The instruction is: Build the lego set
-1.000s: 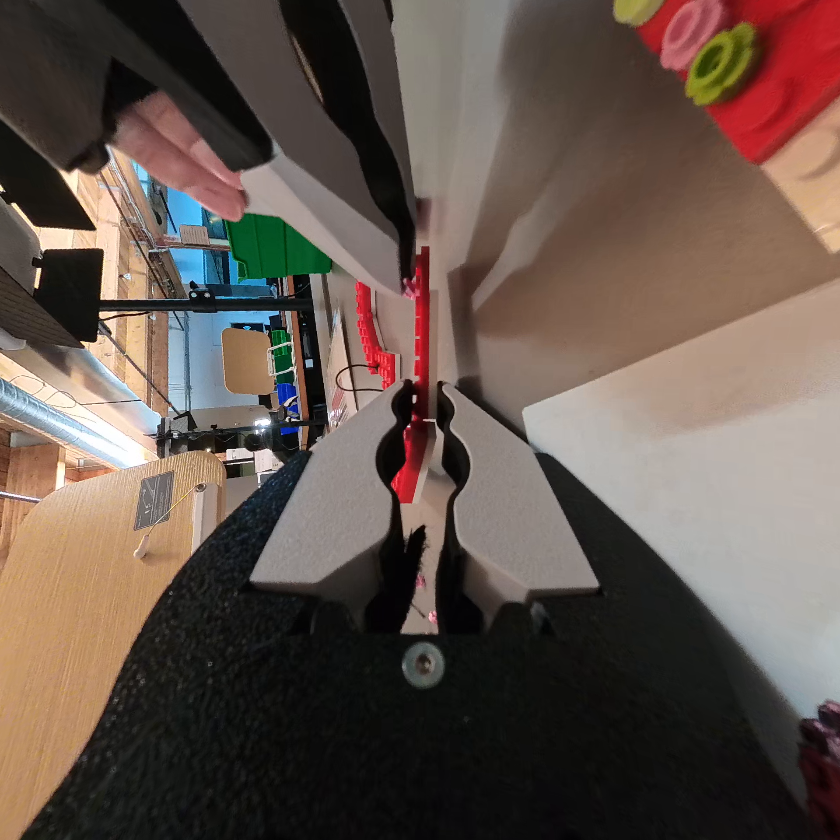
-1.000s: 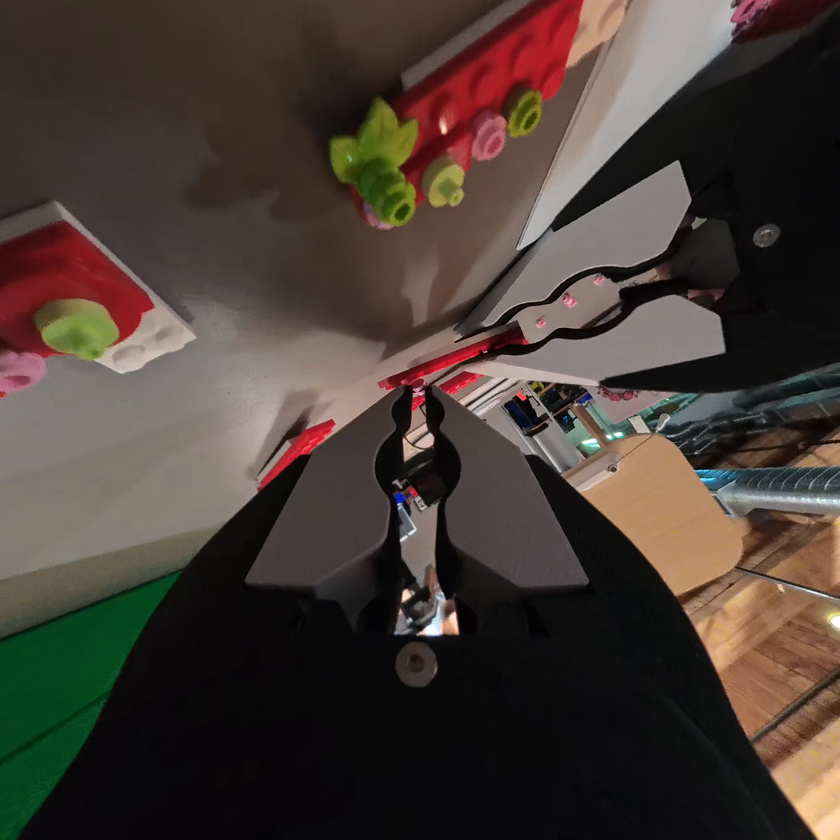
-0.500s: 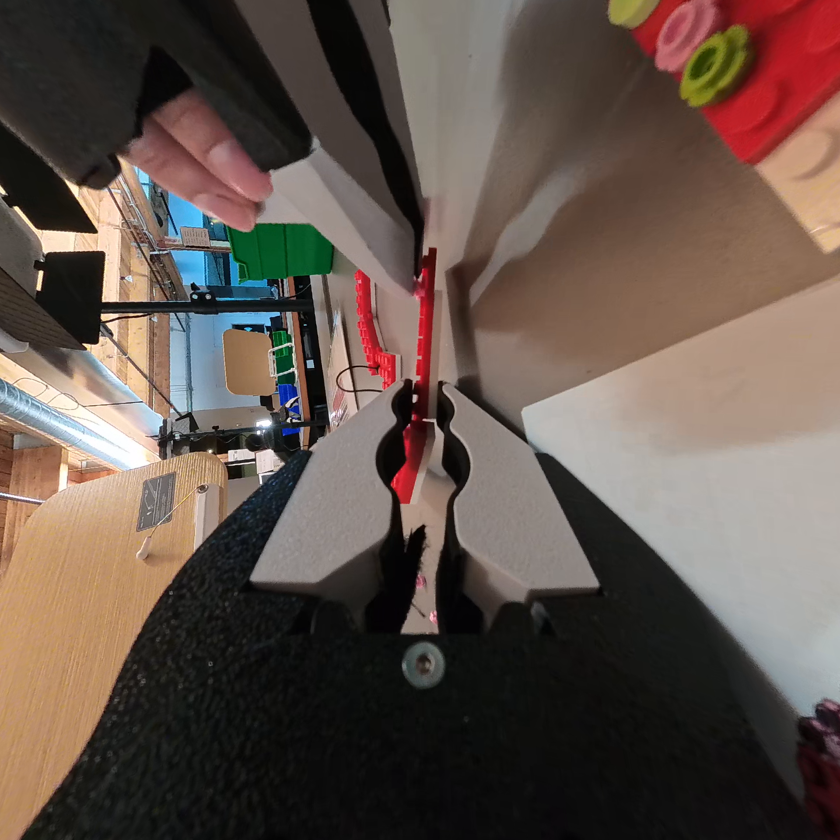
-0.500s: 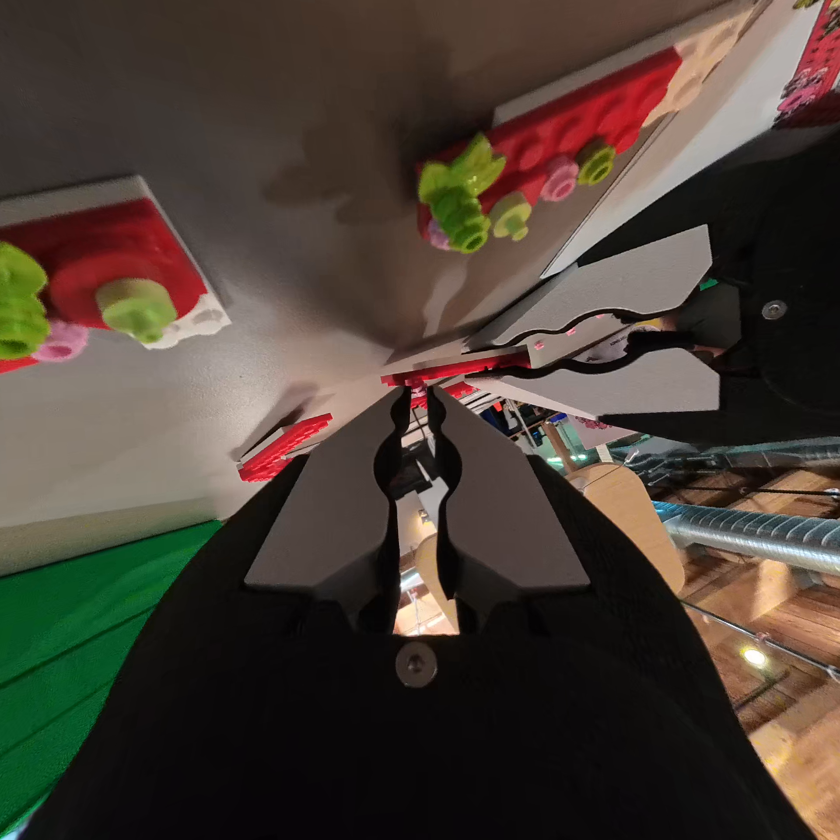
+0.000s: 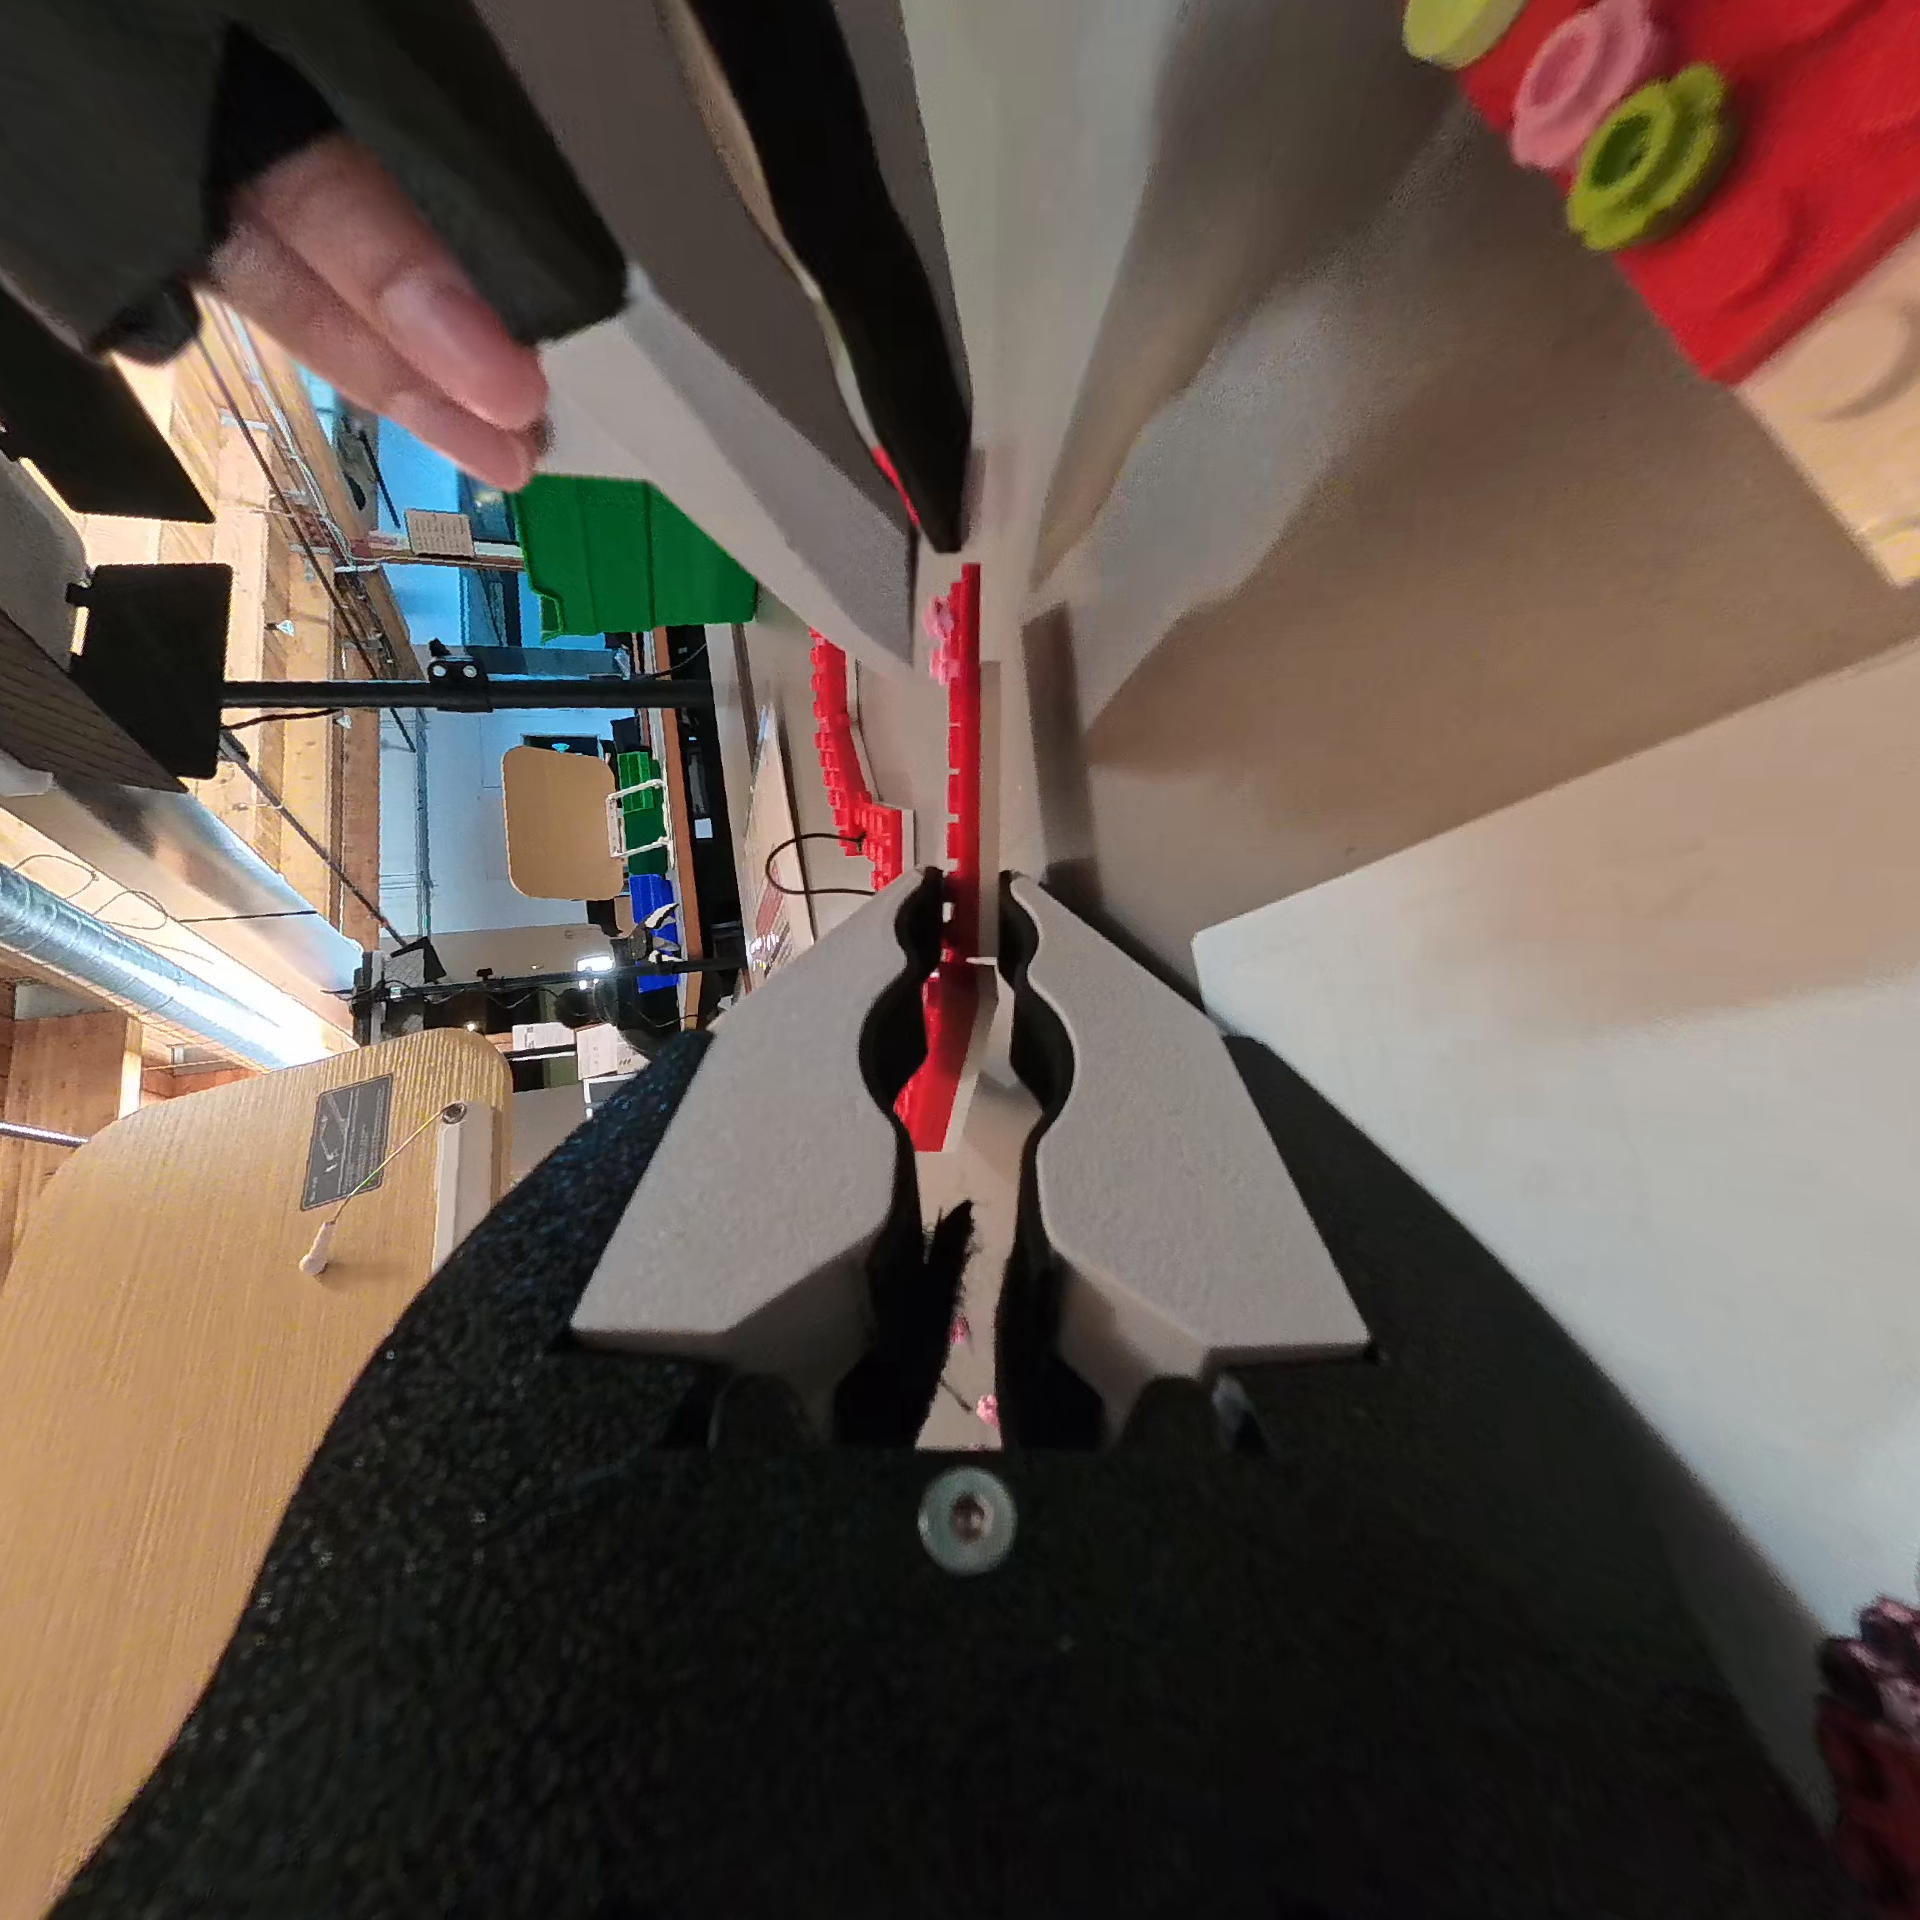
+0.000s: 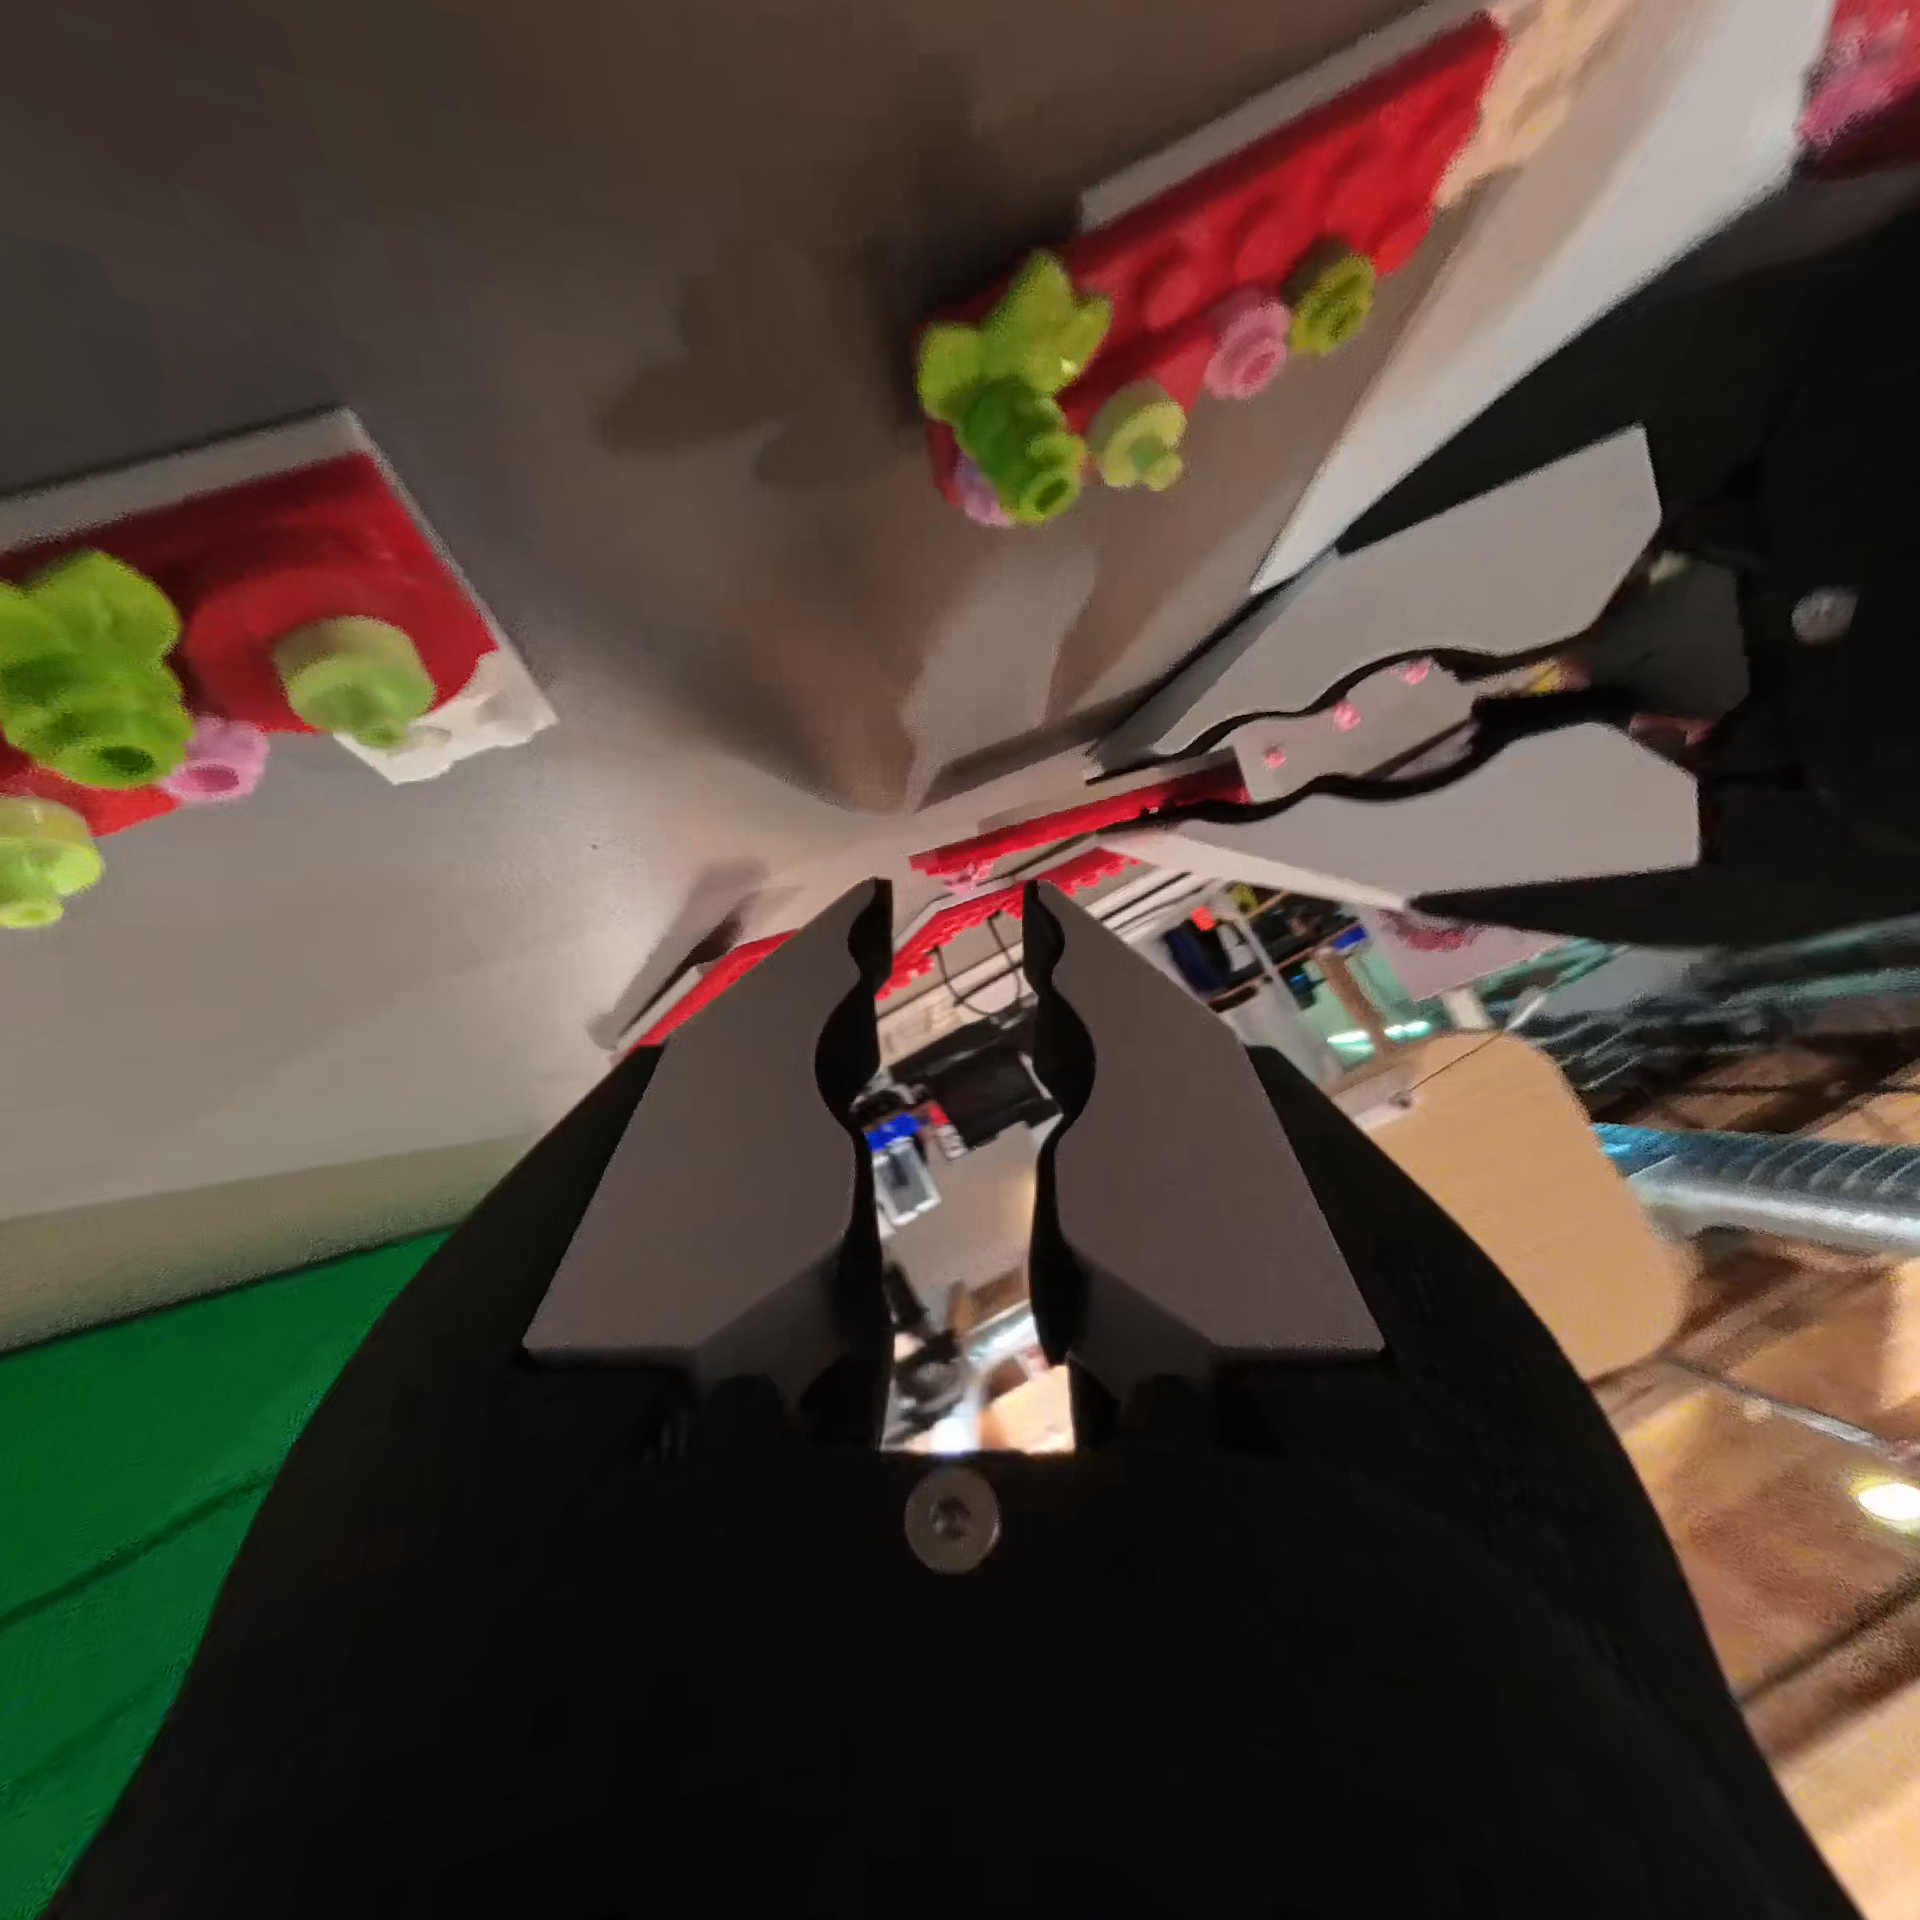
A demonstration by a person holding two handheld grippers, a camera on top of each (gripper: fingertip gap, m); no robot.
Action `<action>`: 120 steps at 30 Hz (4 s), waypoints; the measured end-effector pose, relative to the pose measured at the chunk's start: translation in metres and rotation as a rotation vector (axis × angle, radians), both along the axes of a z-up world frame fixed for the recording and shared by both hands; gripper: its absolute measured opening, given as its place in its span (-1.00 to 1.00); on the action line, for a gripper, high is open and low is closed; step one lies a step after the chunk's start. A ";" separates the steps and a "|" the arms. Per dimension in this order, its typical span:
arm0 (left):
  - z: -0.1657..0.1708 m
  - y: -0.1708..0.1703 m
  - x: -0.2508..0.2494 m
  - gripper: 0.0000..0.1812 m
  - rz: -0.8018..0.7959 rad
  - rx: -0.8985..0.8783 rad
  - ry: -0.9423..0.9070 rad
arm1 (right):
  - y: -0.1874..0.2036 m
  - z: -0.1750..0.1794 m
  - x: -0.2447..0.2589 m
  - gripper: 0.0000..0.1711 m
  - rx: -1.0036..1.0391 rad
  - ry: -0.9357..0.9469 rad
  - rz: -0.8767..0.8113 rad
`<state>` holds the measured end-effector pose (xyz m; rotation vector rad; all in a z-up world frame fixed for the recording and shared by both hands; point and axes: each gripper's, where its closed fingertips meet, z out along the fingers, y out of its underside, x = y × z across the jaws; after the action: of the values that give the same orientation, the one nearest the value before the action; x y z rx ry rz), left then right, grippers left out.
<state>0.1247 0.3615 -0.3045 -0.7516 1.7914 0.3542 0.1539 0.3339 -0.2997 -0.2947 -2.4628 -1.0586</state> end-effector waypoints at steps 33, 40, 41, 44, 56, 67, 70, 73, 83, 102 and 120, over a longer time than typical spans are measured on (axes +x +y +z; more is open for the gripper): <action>0.000 0.000 0.000 -0.92 -0.001 0.008 0.002 | 0.004 0.009 -0.002 -0.89 -1.613 1.255 -1.387; 0.000 0.000 0.000 -0.92 -0.001 0.008 0.002 | 0.002 0.005 -0.004 -0.90 -1.653 1.238 -1.407; 0.000 0.000 0.000 -0.92 -0.001 0.008 0.002 | 0.002 0.004 -0.004 -0.90 -1.650 1.236 -1.408; 0.000 0.000 0.000 -0.92 -0.001 0.009 0.002 | 0.003 0.003 -0.004 -0.92 -1.649 1.231 -1.411; 0.000 0.000 0.000 -0.92 -0.001 0.009 0.002 | 0.002 0.002 -0.004 -0.95 -1.620 1.204 -1.398; 0.000 0.000 0.000 -0.92 -0.001 0.009 0.002 | 0.001 0.008 -0.009 -0.95 -1.609 1.233 -1.320; 0.000 0.000 0.000 -0.92 0.000 0.008 0.001 | 0.001 0.007 -0.010 -0.95 -1.593 1.233 -1.298; 0.000 0.000 0.000 -0.92 0.001 0.006 0.001 | 0.002 0.009 -0.012 -0.95 -1.592 1.241 -1.280; 0.000 0.000 0.000 -0.92 0.006 -0.011 -0.005 | 0.001 0.007 -0.013 -0.95 -1.571 1.241 -1.236; 0.000 0.000 0.000 -0.92 0.007 -0.012 -0.006 | -0.003 0.008 -0.012 -0.80 -1.541 1.235 -1.184; 0.000 0.000 0.000 -0.92 0.004 -0.003 -0.002 | 0.013 0.017 0.026 -0.71 -1.103 1.259 -1.059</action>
<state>0.1245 0.3615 -0.3046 -0.7580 1.7893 0.3532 0.1804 0.3468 -0.2826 -1.9535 -1.2853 0.4168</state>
